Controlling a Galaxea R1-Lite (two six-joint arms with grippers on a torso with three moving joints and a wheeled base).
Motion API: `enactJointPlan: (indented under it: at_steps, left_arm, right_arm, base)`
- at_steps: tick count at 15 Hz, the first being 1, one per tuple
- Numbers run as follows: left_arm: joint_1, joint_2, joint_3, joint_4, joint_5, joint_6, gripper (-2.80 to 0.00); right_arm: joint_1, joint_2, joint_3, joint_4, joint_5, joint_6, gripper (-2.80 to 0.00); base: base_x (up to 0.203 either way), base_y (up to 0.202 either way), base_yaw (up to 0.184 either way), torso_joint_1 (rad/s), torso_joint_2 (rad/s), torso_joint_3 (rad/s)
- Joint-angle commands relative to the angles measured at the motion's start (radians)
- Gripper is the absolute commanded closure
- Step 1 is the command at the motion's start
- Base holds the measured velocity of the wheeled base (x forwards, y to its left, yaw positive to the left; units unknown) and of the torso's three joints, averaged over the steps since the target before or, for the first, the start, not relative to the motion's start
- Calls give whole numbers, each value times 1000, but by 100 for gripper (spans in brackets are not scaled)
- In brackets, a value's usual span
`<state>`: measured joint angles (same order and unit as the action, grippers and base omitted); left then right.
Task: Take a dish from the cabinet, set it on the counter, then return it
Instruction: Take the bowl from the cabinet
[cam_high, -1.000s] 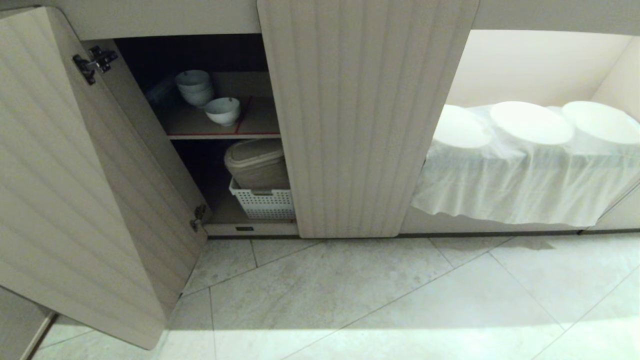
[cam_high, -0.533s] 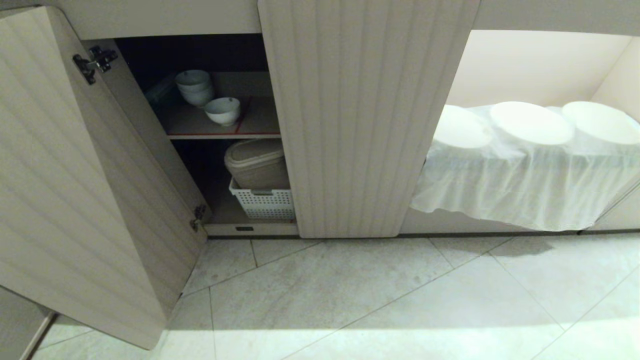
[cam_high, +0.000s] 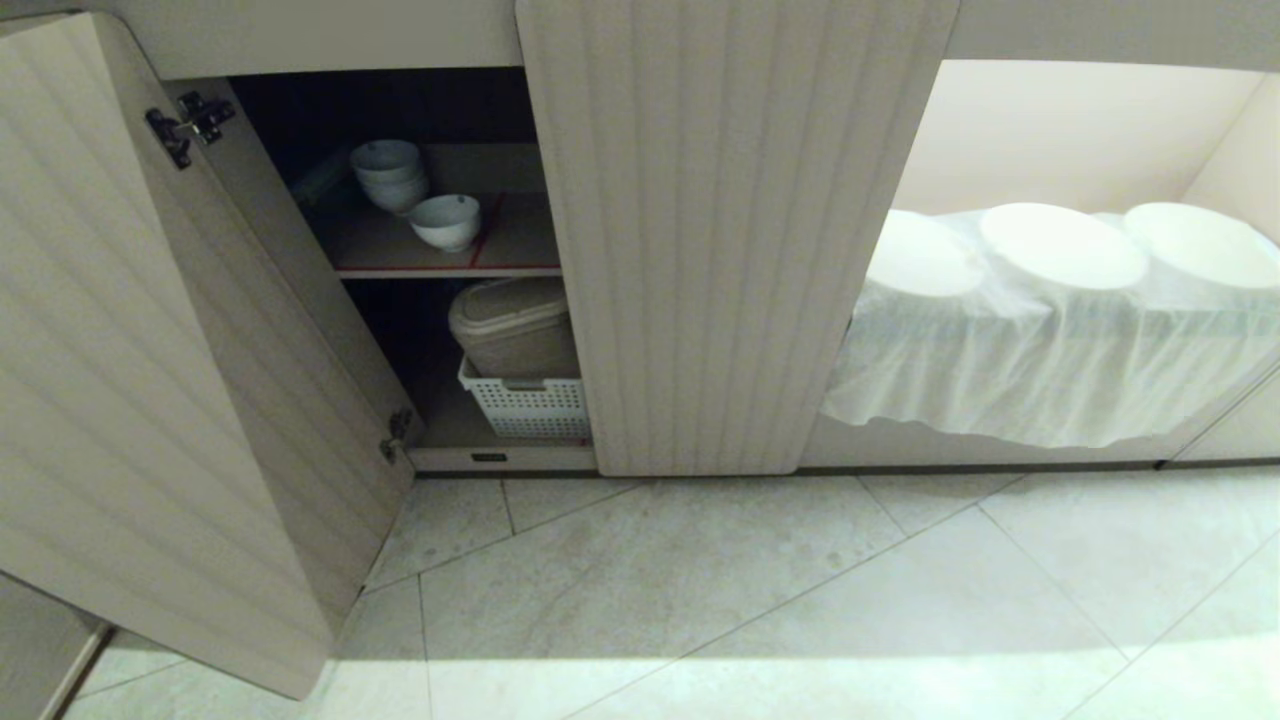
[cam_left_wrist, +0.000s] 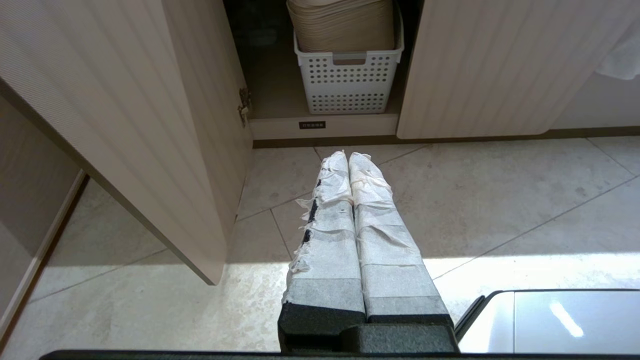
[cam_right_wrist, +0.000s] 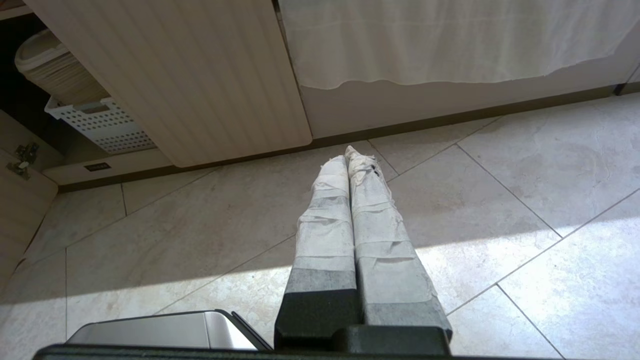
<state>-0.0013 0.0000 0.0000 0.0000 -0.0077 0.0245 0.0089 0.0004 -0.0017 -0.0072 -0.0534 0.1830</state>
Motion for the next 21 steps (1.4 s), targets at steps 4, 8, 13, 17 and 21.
enactJointPlan:
  at_steps: [4, 8, 13, 17, 21]
  left_arm:
    - [0, 0, 0, -2, 0, -1, 0]
    - [0, 0, 0, -1, 0, 0, 0]
    - [0, 0, 0, -2, 0, 0, 0]
    - [0, 0, 0, 0, 2, -3, 0]
    - [0, 0, 0, -2, 2, -3, 0]
  right_arm:
    - [0, 0, 0, 0, 0, 1, 0]
    - [0, 0, 0, 0, 0, 1, 0]
    - [0, 0, 0, 0, 0, 1, 0]
    - [0, 0, 0, 0, 0, 1, 0]
    - [0, 0, 0, 0, 0, 1, 0]
  base:
    - [0, 0, 0, 0, 0, 0]
    - [0, 0, 0, 0, 0, 0]
    - [0, 0, 0, 0, 0, 0]
    - [0, 0, 0, 0, 0, 0]
    - [0, 0, 0, 0, 0, 0]
